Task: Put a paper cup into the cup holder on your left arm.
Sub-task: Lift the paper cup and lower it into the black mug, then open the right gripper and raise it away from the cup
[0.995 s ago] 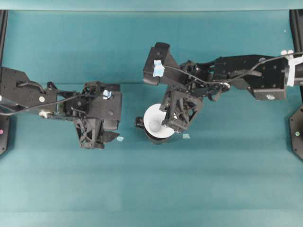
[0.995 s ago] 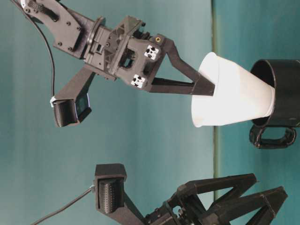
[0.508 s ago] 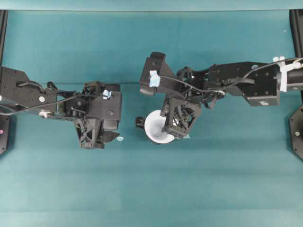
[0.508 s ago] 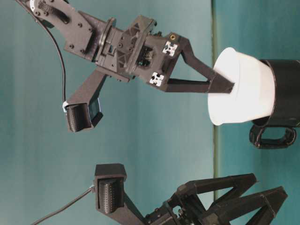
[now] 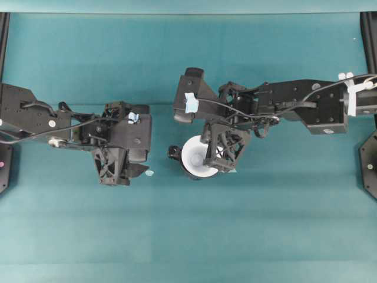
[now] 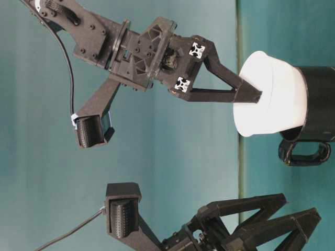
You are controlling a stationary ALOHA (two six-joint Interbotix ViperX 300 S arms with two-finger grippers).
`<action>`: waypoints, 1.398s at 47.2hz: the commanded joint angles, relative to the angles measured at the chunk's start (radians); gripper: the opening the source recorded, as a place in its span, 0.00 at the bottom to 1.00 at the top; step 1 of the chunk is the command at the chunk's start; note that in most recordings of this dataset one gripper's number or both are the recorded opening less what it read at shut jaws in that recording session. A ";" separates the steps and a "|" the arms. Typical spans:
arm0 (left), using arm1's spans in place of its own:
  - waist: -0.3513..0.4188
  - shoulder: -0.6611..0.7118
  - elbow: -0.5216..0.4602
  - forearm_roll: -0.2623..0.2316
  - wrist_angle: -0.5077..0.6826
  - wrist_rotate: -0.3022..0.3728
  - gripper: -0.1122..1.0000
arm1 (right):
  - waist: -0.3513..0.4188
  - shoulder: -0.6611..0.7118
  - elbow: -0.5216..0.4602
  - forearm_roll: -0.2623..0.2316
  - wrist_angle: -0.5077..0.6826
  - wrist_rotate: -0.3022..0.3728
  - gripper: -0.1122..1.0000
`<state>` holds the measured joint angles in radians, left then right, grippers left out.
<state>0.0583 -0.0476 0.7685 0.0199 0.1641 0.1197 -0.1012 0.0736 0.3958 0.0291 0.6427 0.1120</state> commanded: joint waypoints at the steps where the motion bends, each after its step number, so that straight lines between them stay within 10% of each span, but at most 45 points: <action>1: -0.003 -0.012 -0.012 0.002 -0.008 -0.002 0.94 | 0.003 -0.006 -0.023 -0.002 -0.003 -0.002 0.09; 27: -0.003 -0.015 -0.009 0.002 -0.006 -0.002 0.94 | 0.003 0.011 -0.064 0.003 0.052 -0.002 0.19; 66: -0.003 -0.015 -0.011 0.002 -0.005 -0.002 0.94 | -0.015 0.000 -0.069 0.006 0.057 -0.002 0.63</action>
<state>0.0583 -0.0506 0.7685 0.0184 0.1641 0.1197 -0.1058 0.0936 0.3497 0.0337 0.6964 0.1120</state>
